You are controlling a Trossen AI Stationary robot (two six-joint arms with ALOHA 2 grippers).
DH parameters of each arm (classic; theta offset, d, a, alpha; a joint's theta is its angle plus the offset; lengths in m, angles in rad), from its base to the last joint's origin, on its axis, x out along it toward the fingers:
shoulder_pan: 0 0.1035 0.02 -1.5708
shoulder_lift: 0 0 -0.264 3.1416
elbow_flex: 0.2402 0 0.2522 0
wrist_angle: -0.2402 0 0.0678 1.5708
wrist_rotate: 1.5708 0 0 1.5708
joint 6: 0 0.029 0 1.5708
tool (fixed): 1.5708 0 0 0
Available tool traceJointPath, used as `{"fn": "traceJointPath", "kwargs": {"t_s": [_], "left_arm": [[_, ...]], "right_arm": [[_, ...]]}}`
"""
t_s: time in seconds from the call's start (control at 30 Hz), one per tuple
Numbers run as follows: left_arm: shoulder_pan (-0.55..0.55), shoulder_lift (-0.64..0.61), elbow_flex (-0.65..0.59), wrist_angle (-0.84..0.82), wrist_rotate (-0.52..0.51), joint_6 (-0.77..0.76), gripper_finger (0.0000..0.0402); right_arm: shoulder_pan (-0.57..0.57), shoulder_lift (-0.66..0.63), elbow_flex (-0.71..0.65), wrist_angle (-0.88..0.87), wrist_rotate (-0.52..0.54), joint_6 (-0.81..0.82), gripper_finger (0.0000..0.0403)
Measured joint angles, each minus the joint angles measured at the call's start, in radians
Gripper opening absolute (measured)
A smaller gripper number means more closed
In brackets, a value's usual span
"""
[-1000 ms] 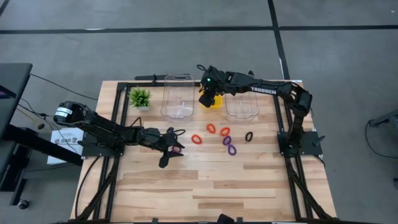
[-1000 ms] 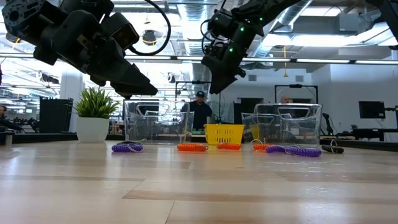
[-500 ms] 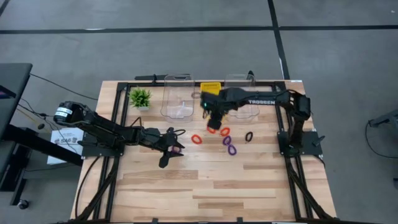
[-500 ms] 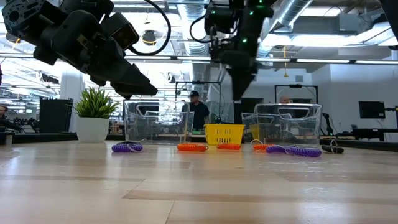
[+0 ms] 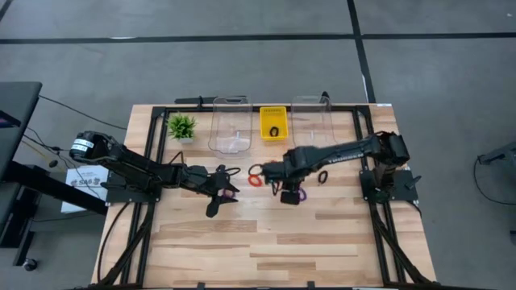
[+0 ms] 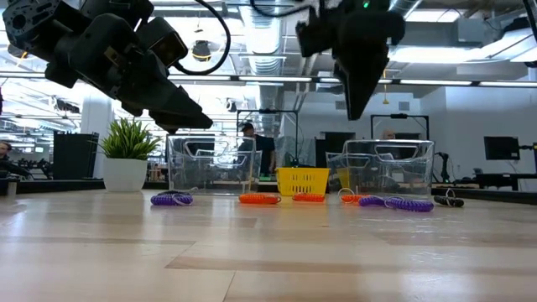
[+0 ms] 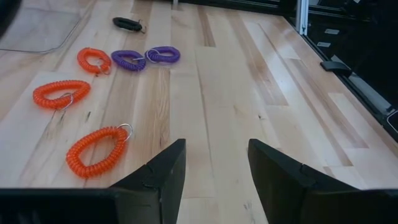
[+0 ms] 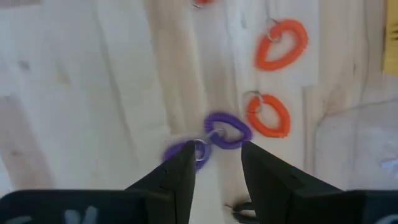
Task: Sort spring keychains
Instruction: Put the right black spring keychain into the yellow bin
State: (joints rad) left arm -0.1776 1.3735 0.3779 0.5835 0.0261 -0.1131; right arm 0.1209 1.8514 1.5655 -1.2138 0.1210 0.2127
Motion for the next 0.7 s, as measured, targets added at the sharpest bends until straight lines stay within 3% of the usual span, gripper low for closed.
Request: {"fn": "traceJointPath", "kwargs": {"t_s": [0.27,0.7], "left_arm": [[0.0,0.0,0.0,0.0,0.0,0.0,0.0172],[0.0,0.0,0.0,0.0,0.0,0.003,0.0172]], "right_arm": [[0.098,-0.152,-0.132,0.051,0.066,0.112,0.0121],[0.267,-0.719,-0.736,0.256,0.231,0.634,0.0121]]}}
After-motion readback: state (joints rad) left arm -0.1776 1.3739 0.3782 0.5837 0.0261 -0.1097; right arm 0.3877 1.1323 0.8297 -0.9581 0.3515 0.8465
